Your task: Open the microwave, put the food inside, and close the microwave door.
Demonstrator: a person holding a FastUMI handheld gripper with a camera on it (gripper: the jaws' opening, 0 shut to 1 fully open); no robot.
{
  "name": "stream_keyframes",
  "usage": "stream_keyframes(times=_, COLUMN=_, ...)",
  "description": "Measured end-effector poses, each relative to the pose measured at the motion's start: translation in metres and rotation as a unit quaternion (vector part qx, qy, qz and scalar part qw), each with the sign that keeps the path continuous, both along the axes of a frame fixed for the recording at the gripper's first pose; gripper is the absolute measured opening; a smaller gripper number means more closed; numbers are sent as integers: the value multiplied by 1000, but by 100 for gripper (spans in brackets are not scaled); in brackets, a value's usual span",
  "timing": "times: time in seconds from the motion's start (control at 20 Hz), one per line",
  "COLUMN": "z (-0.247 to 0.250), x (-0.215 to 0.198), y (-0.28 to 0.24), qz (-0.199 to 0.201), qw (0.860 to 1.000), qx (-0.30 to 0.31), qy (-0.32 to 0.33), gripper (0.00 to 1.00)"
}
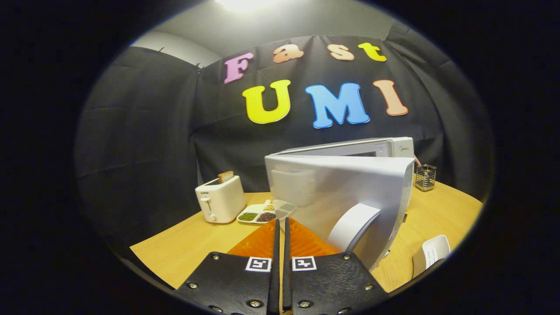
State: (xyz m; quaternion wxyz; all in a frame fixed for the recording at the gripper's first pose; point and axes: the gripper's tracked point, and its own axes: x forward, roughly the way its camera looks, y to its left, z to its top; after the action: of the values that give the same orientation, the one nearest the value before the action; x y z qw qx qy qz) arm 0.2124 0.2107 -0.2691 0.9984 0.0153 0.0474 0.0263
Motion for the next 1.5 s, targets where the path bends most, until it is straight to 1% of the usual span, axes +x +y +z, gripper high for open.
stream_keyframes(times=0.15, z=6, x=12, y=-42, qz=-37, qw=999, qx=-2, qy=-6, gripper=3)
stream_keyframes(times=0.35, z=14, x=28, y=-83, qz=-71, qw=997, qx=-9, qy=-13, gripper=3)
stream_keyframes(times=0.6, z=17, x=47, y=-119, qz=-106, qw=994, qx=-4, qy=-13, gripper=3)
stream_keyframes(times=0.85, z=17, x=69, y=-147, qz=-132, qw=991, qx=-2, qy=-9, gripper=2)
stream_keyframes(times=0.95, z=19, x=80, y=-155, qz=-138, qw=990, qx=-3, qy=-7, gripper=2)
stream_keyframes(times=1.15, z=24, x=108, y=-164, qz=-131, qw=991, qx=-3, qy=-1, gripper=3)
stream_keyframes(times=1.3, z=26, x=131, y=-175, qz=-136, qw=991, qx=-9, qy=0, gripper=4)
stream_keyframes(times=1.5, z=28, x=160, y=-185, qz=-129, qw=992, qx=-3, qy=13, gripper=4)
